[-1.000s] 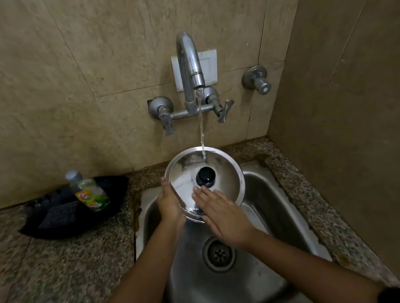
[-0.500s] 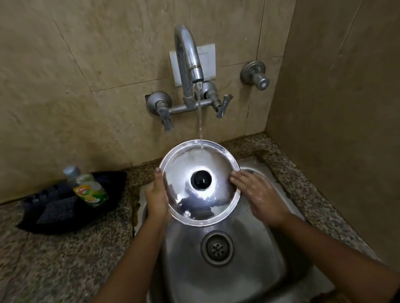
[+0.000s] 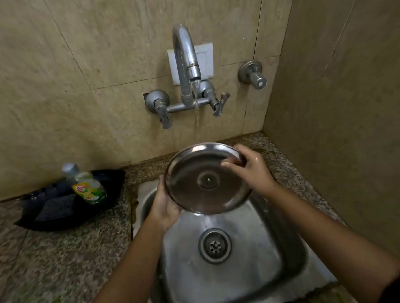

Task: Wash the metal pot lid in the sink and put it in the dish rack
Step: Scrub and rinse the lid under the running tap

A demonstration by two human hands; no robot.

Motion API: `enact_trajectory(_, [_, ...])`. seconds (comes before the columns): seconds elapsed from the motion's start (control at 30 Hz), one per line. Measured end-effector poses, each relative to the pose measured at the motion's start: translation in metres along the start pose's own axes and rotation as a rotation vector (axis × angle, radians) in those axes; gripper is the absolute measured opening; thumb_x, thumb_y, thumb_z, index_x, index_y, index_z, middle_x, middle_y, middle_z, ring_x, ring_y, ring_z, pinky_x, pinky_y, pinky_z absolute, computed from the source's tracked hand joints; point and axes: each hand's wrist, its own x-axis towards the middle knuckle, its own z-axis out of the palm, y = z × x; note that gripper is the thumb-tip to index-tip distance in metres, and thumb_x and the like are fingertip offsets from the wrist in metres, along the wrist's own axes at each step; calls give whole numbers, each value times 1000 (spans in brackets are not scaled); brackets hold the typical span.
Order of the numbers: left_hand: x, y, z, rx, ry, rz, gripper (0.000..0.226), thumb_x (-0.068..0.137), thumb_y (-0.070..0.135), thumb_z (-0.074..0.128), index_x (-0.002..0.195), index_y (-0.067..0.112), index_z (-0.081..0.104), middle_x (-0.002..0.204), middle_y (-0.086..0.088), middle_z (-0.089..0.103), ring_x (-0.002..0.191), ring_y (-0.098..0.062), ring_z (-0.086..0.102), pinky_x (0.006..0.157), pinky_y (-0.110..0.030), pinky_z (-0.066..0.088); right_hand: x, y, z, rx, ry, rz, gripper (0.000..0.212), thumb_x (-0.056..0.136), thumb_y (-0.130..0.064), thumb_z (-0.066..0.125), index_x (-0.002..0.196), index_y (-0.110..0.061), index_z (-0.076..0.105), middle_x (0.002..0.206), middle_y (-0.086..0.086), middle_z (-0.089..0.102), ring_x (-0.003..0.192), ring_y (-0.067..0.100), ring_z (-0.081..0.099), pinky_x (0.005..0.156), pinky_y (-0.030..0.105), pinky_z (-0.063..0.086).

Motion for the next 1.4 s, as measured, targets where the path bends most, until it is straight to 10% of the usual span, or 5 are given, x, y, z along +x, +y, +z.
enact_trajectory(0.27, [-1,5,18,139,82,138,56,87,58,51,120,16,66,118,-13,69,109,-31,65,82,-42,55,4,23,19,-159,231,412,25,94,-28,56,106,-8,65,100,11,70,89,23,64,70,24,46])
enact_trajectory(0.4, [-2,-10,42,139,210,122,47,90,51,51,109,10,68,104,-15,73,97,-33,68,86,-45,55,8,22,45,-837,69,156,59,97,-40,37,147,-11,30,153,10,35,142,28,29,115,46,24])
enact_trajectory(0.67, [13,7,43,62,301,176,67,76,65,60,111,8,67,109,-19,71,98,-34,69,93,-47,52,-30,5,63,-739,-600,-358,60,102,-44,22,153,-24,0,162,-6,-1,147,6,-6,119,29,1])
enact_trajectory(1.17, [-46,13,54,131,388,342,29,90,30,62,94,1,70,79,-7,71,64,-15,69,53,-18,54,-18,-9,75,-655,-512,-378,62,101,-43,26,154,-20,2,162,-2,-2,148,10,-7,120,33,-1])
enact_trajectory(1.4, [-65,22,51,405,353,558,19,90,22,62,83,7,71,84,-15,72,75,-22,67,71,-30,56,-33,23,7,-340,-154,-289,28,91,-15,56,117,-21,69,117,0,70,108,17,66,90,31,52])
